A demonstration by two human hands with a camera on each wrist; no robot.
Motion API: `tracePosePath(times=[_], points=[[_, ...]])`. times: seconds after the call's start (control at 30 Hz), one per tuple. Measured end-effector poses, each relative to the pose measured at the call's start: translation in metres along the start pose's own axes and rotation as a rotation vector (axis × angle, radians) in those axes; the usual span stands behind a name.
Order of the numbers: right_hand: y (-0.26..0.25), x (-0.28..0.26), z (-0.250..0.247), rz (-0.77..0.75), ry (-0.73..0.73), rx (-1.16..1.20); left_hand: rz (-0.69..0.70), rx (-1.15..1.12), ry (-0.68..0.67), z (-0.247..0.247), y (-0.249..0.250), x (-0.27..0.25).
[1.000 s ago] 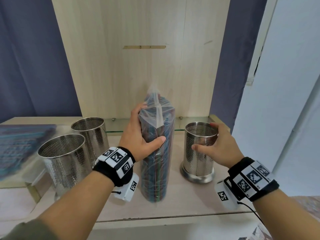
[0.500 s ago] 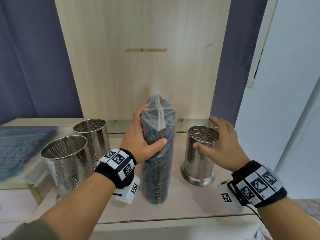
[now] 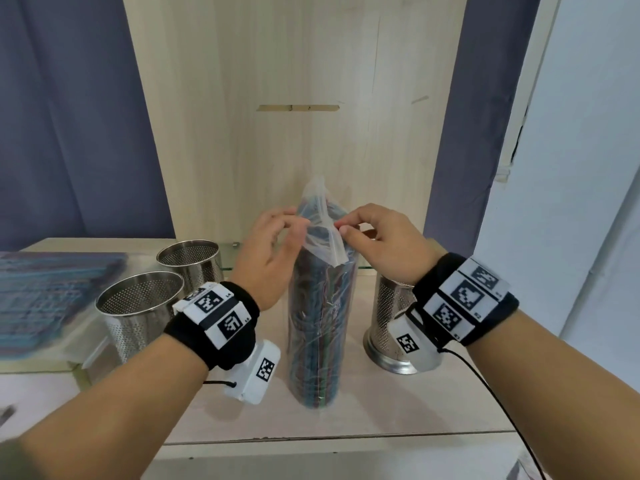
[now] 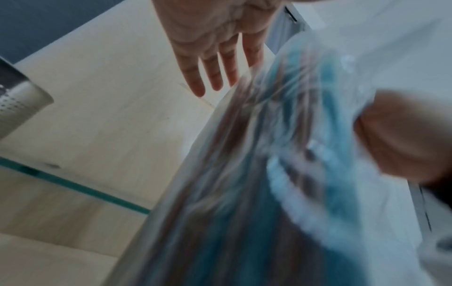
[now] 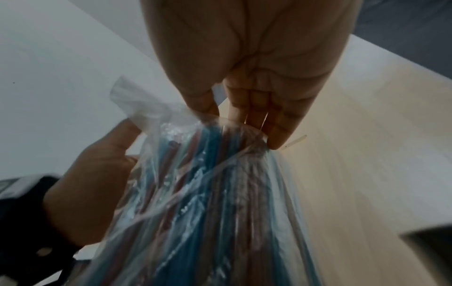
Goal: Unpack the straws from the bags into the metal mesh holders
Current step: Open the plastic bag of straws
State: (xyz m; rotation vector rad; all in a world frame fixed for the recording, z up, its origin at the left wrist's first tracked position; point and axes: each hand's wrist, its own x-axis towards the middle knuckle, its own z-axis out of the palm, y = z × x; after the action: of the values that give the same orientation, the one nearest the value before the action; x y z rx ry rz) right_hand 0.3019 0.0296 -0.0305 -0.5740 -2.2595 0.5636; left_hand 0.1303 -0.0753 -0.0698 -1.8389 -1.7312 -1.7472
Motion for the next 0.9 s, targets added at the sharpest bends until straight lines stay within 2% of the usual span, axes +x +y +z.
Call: tracePosePath(times=[0.07,0.17,0.27,0.4,0.5,0.6,0.77,0.9], points=[[-0.002,0.000,0.002,0.005,0.014,0.019,-0.146,-0.032,0.060,-0.003,0.011,0.012],[-0.003,0.002,0.004,0.021,0.027,0.033,-0.254,-0.011,-0.038,-0.004,0.022,0.028],[-0.001,0.006,0.005,0.026,0.017,0.002,-0.241,0.116,-0.141,-0.004,0.023,0.036],[-0.001,0.011,0.004,0.034,0.041,-0.045,-0.236,0.167,-0.184,-0.005,0.022,0.040],[-0.005,0.014,0.011,0.041,0.075,0.028,-0.209,0.211,-0.188,-0.004,0.026,0.041],[-0.005,0.016,0.019,0.051,0.106,0.144,-0.249,0.122,-0.170,-0.003,0.028,0.041],[-0.011,0.010,0.020,0.005,0.056,0.295,-0.334,-0.014,-0.118,-0.004,0.030,0.039],[-0.015,0.012,0.015,0.110,0.039,0.349,-0.322,-0.062,-0.073,0.001,0.030,0.032]])
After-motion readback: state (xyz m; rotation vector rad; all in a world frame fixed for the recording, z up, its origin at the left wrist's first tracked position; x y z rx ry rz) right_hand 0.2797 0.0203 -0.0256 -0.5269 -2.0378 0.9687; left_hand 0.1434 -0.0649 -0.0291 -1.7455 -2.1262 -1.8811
